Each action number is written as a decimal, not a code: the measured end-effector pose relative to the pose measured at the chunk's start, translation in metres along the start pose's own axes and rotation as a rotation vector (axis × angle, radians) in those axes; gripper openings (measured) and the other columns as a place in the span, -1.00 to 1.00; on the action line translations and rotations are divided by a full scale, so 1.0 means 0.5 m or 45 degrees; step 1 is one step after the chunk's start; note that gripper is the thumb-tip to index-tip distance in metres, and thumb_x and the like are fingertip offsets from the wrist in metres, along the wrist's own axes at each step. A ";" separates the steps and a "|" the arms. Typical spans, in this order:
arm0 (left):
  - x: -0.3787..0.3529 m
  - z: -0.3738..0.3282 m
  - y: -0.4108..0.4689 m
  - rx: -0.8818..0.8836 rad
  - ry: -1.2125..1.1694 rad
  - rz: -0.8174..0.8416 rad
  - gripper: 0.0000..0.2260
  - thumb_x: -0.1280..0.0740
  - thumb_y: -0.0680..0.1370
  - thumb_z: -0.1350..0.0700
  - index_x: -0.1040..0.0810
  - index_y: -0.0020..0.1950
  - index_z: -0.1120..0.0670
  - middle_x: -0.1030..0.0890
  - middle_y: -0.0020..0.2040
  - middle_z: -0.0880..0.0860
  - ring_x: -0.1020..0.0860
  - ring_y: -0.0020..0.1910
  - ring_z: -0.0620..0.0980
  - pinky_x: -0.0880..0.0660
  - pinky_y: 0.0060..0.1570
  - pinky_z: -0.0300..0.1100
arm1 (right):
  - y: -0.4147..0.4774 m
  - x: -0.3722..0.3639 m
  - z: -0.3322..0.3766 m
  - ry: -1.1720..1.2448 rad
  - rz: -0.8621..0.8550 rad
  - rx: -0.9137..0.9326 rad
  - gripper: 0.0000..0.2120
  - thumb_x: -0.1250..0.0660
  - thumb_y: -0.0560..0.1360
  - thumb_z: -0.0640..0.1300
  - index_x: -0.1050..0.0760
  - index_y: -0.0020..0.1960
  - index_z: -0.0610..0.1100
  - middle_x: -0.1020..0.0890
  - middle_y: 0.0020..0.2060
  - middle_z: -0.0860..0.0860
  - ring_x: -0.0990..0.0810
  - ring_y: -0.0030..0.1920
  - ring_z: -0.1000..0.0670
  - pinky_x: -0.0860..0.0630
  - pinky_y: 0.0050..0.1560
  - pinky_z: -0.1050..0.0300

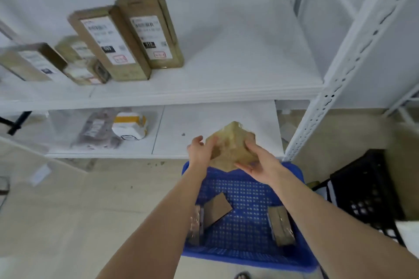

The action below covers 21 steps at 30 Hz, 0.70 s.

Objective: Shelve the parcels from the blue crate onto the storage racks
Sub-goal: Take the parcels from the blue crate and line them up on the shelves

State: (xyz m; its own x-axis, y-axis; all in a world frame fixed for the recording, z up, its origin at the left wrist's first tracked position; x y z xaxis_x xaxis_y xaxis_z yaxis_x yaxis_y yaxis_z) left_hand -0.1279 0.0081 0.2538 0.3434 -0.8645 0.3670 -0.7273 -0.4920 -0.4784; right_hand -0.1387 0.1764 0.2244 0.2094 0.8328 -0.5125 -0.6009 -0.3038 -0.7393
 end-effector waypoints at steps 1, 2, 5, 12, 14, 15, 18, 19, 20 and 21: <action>0.017 -0.028 -0.015 0.021 -0.027 -0.005 -0.43 -0.33 0.44 -0.25 -0.47 0.31 0.09 -0.48 0.24 0.06 -0.51 0.15 0.08 -0.46 0.18 -0.05 | -0.029 -0.019 0.014 -0.012 0.048 0.031 -0.66 -0.35 0.52 -0.15 -0.46 0.27 -0.15 -0.57 0.17 -0.17 -0.57 0.17 -0.17 -0.64 -0.07 -0.09; 0.030 -0.054 -0.027 0.044 -0.065 0.012 -0.42 -0.31 0.42 -0.30 -0.50 0.28 0.08 -0.49 0.24 0.07 -0.51 0.15 0.09 -0.46 0.22 0.01 | -0.053 -0.033 0.027 -0.028 0.089 0.067 -0.68 -0.34 0.52 -0.20 -0.46 0.27 -0.14 -0.59 0.14 -0.16 -0.59 0.15 -0.17 -0.62 0.00 -0.10; 0.054 -0.124 -0.078 0.104 -0.233 0.123 -0.44 -0.30 0.43 -0.30 -0.47 0.25 0.07 -0.55 0.14 0.06 -0.52 0.11 0.07 -0.48 0.17 0.12 | -0.115 -0.070 0.057 -0.091 0.227 0.147 -0.63 -0.32 0.51 -0.29 -0.46 0.30 -0.09 -0.60 0.16 -0.17 -0.60 0.16 -0.17 -0.55 0.16 -0.12; 0.088 -0.200 -0.186 0.034 -0.520 0.274 -0.65 -0.26 0.52 0.23 -0.39 0.30 0.02 -0.50 0.08 0.06 -0.47 0.00 0.02 -0.50 -0.03 0.09 | -0.238 -0.112 0.093 -0.011 0.201 0.197 -0.56 -0.39 0.45 0.10 -0.53 0.15 -0.21 -0.60 0.09 -0.20 -0.57 0.18 -0.17 -0.49 0.25 -0.08; 0.093 -0.212 -0.214 -0.059 -0.538 0.290 -0.56 -0.20 0.52 0.33 -0.34 0.37 0.04 -0.50 0.09 0.05 -0.49 -0.07 -0.01 -0.50 -0.14 -0.03 | -0.269 -0.122 0.099 -0.062 0.234 0.228 -0.63 -0.37 0.47 0.08 -0.54 0.12 -0.18 -0.63 0.09 -0.17 -0.59 0.15 -0.13 -0.51 0.20 -0.02; 0.097 -0.222 -0.231 -0.105 -0.526 0.292 -0.54 -0.18 0.52 0.36 -0.32 0.39 0.05 -0.49 0.11 0.04 -0.50 -0.09 -0.04 -0.48 -0.18 -0.07 | -0.284 -0.126 0.102 -0.077 0.250 0.228 -0.68 -0.36 0.49 0.06 -0.54 0.11 -0.15 -0.63 0.08 -0.16 -0.60 0.12 -0.12 -0.53 0.15 -0.01; 0.114 -0.246 -0.275 -0.199 -0.454 0.317 -0.50 -0.19 0.53 0.39 -0.29 0.43 0.03 -0.43 0.26 0.05 -0.50 -0.06 -0.08 -0.47 -0.19 -0.14 | -0.324 -0.133 0.109 -0.198 0.265 0.195 -0.69 -0.37 0.48 0.07 -0.51 0.13 -0.08 -0.59 0.10 -0.14 -0.57 0.13 -0.14 -0.47 0.23 -0.11; 0.122 -0.253 -0.286 -0.228 -0.425 0.328 -0.47 -0.19 0.52 0.39 -0.28 0.44 0.02 -0.40 0.31 0.06 -0.50 -0.01 -0.05 -0.49 -0.18 -0.15 | -0.335 -0.134 0.112 -0.269 0.253 0.189 -0.65 -0.40 0.45 0.09 -0.48 0.14 -0.07 -0.58 0.12 -0.13 -0.55 0.14 -0.15 -0.43 0.28 -0.16; 0.130 -0.260 -0.297 -0.257 -0.395 0.342 -0.45 -0.19 0.52 0.41 -0.26 0.45 0.01 -0.37 0.34 0.07 -0.49 0.05 -0.02 -0.51 -0.17 -0.16 | -0.346 -0.136 0.114 -0.331 0.244 0.185 -0.63 -0.41 0.43 0.10 -0.47 0.14 -0.06 -0.58 0.11 -0.12 -0.55 0.14 -0.16 -0.41 0.29 -0.17; 0.140 -0.269 -0.309 -0.283 -0.364 0.353 -0.42 -0.19 0.51 0.42 -0.25 0.46 0.01 -0.35 0.35 0.08 -0.48 0.11 0.02 -0.52 -0.16 -0.15 | -0.358 -0.141 0.118 -0.366 0.241 0.188 -0.63 -0.43 0.42 0.09 -0.47 0.13 -0.06 -0.59 0.09 -0.12 -0.55 0.13 -0.16 -0.42 0.27 -0.16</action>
State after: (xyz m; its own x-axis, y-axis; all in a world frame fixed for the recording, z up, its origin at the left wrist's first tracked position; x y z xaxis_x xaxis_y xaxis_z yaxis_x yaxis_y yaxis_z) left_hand -0.0712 0.0374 0.4606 0.2453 -0.9695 -0.0005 -0.9141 -0.2311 -0.3332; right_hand -0.0912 0.1994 0.4184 -0.1288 0.8707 -0.4747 -0.7172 -0.4124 -0.5618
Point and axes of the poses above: each hand's wrist, its own y-axis towards the middle knuckle, its own x-axis out of the back of the hand, z = x × y, the point moved 3 cm from there along y, towards the middle knuckle
